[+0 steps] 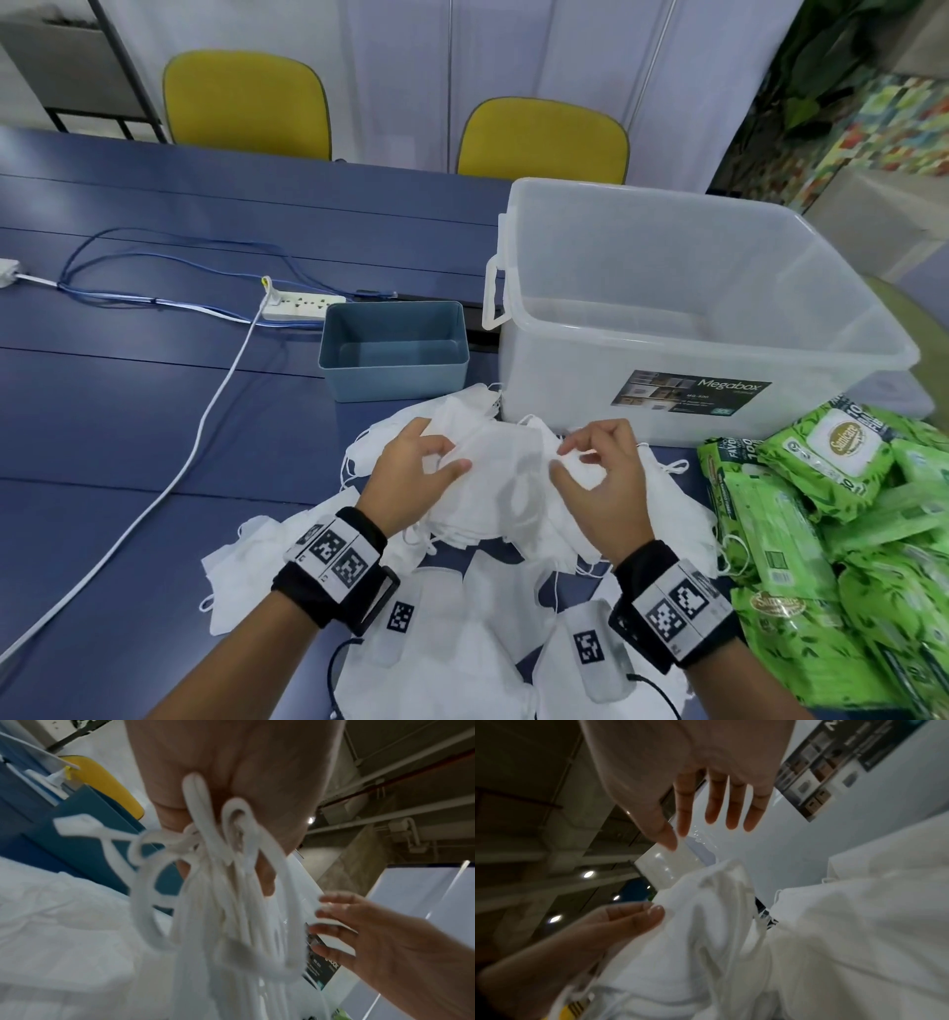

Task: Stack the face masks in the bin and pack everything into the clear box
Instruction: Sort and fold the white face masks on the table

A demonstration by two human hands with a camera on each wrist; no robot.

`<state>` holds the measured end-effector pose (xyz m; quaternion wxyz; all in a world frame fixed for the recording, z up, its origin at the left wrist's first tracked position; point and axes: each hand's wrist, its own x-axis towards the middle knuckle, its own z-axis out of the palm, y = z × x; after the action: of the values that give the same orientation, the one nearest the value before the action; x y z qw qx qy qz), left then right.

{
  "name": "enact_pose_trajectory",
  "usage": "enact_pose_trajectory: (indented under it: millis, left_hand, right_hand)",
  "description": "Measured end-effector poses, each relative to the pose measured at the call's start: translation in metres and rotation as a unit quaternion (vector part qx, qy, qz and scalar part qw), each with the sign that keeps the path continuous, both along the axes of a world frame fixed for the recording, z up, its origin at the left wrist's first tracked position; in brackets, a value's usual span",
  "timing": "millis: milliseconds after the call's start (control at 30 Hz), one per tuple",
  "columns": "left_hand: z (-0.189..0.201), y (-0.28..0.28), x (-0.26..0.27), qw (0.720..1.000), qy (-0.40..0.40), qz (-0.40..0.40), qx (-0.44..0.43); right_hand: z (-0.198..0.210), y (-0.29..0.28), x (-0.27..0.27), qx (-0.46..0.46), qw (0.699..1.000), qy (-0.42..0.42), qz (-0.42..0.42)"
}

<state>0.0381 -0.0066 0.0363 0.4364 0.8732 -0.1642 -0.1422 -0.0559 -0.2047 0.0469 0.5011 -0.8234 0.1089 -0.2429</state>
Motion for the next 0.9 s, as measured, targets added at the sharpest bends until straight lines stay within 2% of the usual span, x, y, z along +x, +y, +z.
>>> enact_pose_trajectory:
  millis: [67, 133, 200, 267, 333, 400, 500, 567, 667, 733, 900]
  left_hand:
    - [0.002, -0.001, -0.002, 0.998, -0.023, -0.051, 0.023]
    - [0.004, -0.005, -0.006, 0.992, -0.039, -0.112, 0.043]
    - [0.008, -0.008, -0.011, 0.988, -0.032, -0.149, 0.039]
    - [0.008, -0.010, -0.015, 0.989, -0.020, -0.144, -0.007]
    - [0.006, -0.009, -0.015, 0.993, -0.008, -0.103, -0.057]
    - [0.004, -0.006, -0.015, 0.995, 0.012, -0.057, -0.083]
    - [0.002, -0.003, -0.012, 0.989, 0.052, -0.003, -0.142]
    - [0.004, -0.003, -0.012, 0.981, 0.066, 0.014, -0.180]
    - [0.008, -0.009, -0.015, 0.974, 0.063, 0.015, -0.217]
    - [0.009, -0.014, -0.018, 0.972, 0.052, -0.004, -0.228]
    - [0.008, -0.022, -0.024, 0.976, 0.012, 0.002, -0.217]
  right_hand:
    - [-0.001, 0.002, 0.002, -0.075, 0.995, 0.021, 0.065]
    - [-0.005, 0.005, 0.003, -0.149, 0.979, 0.041, 0.135]
    - [-0.009, 0.008, 0.005, -0.220, 0.959, 0.060, 0.171]
    - [-0.009, 0.010, 0.008, -0.266, 0.946, 0.075, 0.168]
    - [-0.008, 0.009, 0.009, -0.271, 0.949, 0.083, 0.140]
    - [-0.004, 0.003, 0.009, -0.208, 0.971, 0.071, 0.089]
    - [0.006, -0.009, 0.009, -0.020, 0.995, 0.083, 0.046]
    - [0.010, -0.011, 0.009, 0.101, 0.991, 0.074, 0.046]
    - [0.010, -0.001, 0.009, 0.271, 0.957, 0.080, 0.061]
    - [0.006, 0.009, 0.009, 0.273, 0.956, 0.097, 0.052]
    - [-0.002, 0.027, 0.011, 0.150, 0.980, 0.132, 0.020]
